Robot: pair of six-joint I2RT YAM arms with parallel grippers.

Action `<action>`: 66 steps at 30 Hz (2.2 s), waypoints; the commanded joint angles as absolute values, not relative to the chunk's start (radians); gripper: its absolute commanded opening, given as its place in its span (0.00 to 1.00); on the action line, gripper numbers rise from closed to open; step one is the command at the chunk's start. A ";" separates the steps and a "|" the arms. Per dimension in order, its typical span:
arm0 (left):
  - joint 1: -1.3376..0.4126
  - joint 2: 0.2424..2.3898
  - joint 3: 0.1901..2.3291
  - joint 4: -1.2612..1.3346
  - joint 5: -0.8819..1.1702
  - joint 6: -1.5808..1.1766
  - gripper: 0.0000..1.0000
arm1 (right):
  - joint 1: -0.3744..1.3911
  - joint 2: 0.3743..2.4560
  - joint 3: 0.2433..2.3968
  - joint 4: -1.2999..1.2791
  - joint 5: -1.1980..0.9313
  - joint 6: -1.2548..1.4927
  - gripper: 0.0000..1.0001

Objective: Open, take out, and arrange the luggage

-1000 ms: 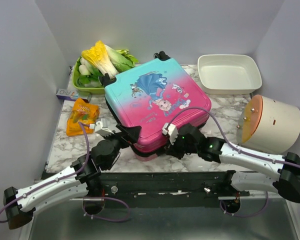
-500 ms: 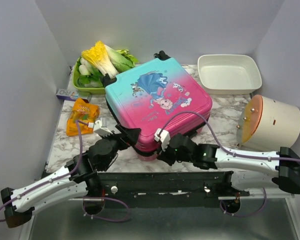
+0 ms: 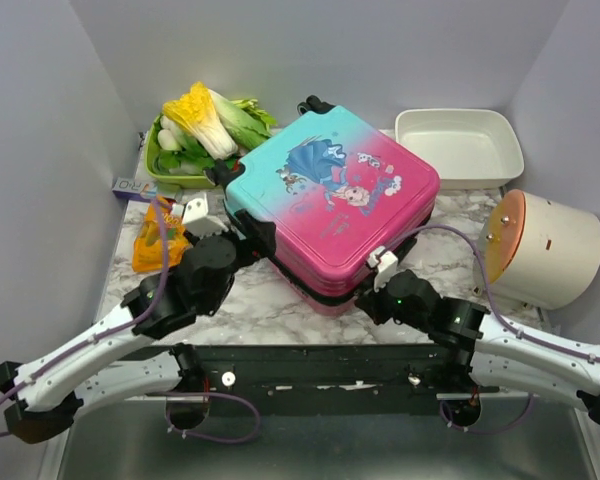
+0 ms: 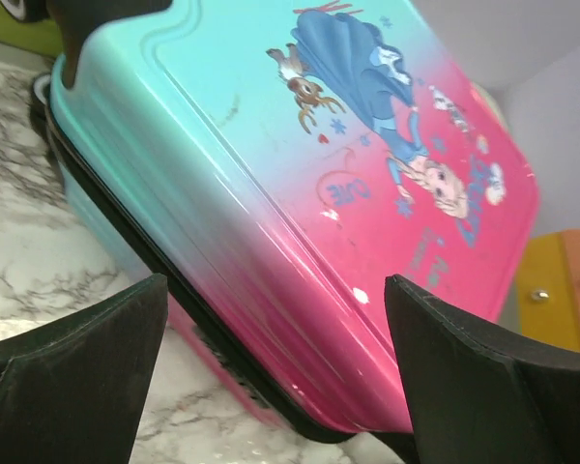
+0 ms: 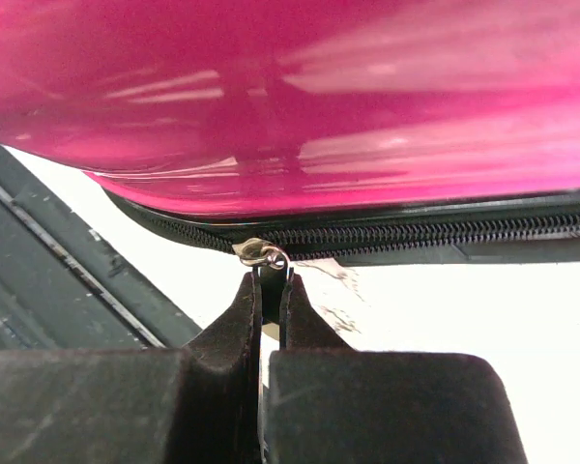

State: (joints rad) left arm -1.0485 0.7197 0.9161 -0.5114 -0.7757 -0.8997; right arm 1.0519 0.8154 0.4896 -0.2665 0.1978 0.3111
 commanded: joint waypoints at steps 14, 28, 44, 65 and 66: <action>-0.333 1.423 1.603 -0.485 -0.169 -0.342 0.99 | 1.005 0.674 0.457 -0.261 0.353 0.374 0.01; -0.218 1.839 1.775 -0.500 0.261 -0.273 0.99 | 1.005 0.649 0.442 -0.273 0.348 0.403 0.01; -0.219 1.401 1.025 -0.212 0.322 -0.382 0.99 | 1.000 0.650 0.488 -0.276 0.426 0.325 0.01; -0.560 0.829 0.611 -0.230 0.077 -0.707 0.99 | 0.539 0.880 0.647 0.020 0.009 -0.132 0.01; -0.566 0.807 0.607 -0.250 0.071 -0.713 0.99 | 0.529 0.890 0.679 0.020 0.006 -0.152 0.01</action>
State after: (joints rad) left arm -0.4389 0.8776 0.6701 0.0399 -0.0772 -0.5060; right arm 0.5617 0.8257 0.5282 -0.3641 0.2478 0.0055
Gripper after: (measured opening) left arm 0.992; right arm 0.052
